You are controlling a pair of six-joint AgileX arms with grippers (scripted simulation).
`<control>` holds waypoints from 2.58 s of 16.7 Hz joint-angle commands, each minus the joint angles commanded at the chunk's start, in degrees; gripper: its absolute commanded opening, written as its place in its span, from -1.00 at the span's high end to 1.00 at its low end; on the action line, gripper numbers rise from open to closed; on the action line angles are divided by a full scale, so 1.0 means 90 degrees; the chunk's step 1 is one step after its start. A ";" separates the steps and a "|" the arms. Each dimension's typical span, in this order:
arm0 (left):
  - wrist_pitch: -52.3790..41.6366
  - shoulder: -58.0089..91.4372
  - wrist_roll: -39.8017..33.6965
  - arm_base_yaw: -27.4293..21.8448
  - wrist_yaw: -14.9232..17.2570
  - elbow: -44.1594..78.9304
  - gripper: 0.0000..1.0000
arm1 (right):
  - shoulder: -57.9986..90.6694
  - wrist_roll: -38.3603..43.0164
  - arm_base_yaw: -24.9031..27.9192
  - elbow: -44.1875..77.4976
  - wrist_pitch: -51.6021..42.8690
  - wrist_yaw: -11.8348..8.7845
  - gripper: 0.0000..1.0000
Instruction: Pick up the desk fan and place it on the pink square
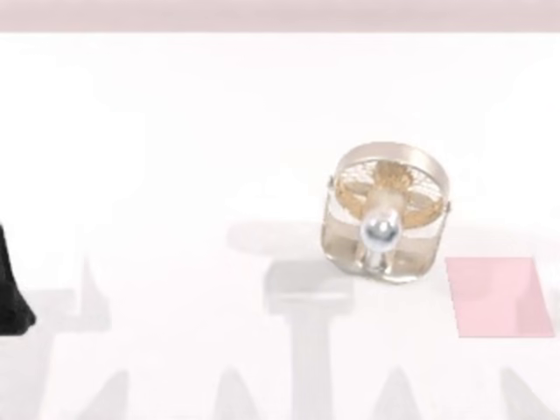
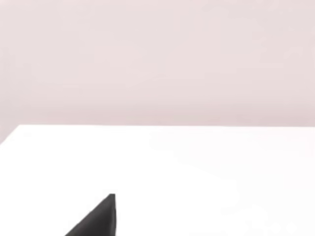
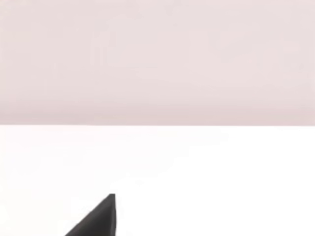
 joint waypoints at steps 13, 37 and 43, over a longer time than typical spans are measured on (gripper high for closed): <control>0.0000 0.0000 0.0000 0.0000 0.0000 0.0000 -1.00 | 0.4151 -0.1551 0.1022 0.4195 -0.3287 -0.0019 -1.00; 0.0000 0.0000 0.0000 0.0000 0.0000 0.0000 -1.00 | 1.4798 -0.4953 0.3252 1.5591 -1.0791 0.0020 -1.00; 0.0000 0.0000 0.0000 0.0000 0.0000 0.0000 -1.00 | 1.4666 -0.4962 0.3247 1.5096 -1.0381 0.0019 -1.00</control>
